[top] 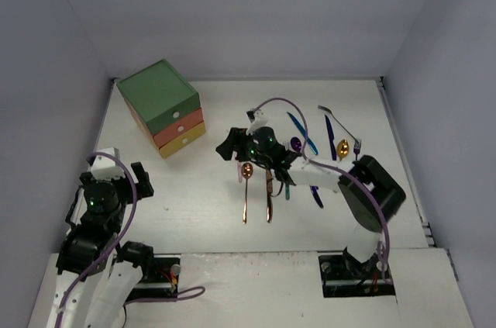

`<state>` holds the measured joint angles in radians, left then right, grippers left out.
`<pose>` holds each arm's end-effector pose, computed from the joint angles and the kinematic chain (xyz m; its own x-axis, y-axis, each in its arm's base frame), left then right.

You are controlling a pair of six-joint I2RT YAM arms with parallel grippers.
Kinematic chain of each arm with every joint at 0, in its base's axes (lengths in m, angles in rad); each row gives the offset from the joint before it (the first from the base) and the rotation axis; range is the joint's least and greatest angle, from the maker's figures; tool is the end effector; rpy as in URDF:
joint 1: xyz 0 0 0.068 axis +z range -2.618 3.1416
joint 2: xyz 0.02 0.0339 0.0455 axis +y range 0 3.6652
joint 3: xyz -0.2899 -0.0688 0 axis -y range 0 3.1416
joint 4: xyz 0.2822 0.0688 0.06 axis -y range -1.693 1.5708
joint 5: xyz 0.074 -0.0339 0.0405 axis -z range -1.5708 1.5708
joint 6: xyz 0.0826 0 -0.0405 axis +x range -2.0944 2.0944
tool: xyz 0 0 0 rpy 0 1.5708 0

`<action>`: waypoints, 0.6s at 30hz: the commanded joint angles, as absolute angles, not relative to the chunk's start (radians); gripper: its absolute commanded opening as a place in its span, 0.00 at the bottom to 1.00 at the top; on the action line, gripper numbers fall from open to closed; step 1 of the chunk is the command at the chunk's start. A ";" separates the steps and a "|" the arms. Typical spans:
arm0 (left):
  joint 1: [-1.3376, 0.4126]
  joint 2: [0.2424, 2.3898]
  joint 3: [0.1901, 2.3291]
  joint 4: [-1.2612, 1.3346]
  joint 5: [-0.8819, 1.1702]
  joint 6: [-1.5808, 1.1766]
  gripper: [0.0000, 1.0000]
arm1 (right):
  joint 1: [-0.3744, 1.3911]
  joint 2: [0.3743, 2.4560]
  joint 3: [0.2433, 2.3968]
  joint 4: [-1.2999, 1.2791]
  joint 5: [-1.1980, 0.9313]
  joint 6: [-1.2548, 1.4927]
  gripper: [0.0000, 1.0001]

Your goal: Sort the eating utensils into containers

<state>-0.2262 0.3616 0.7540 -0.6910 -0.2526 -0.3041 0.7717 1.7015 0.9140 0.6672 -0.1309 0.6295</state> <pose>0.1350 -0.0099 0.3341 -0.2689 -0.2356 -0.9339 -0.1007 0.9712 -0.2160 0.3180 0.3245 0.2246 -0.5313 0.2975 -0.7933 -0.5833 0.5506 0.5971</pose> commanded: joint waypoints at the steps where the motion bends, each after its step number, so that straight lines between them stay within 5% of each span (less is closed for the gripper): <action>1: -0.211 0.396 0.764 -0.635 -0.266 -0.326 0.87 | 0.812 1.801 1.042 0.893 -0.098 0.723 0.67; 18: -0.210 0.397 0.768 -0.646 -0.270 -0.332 0.87 | 0.859 2.195 1.365 0.976 -0.082 0.824 0.60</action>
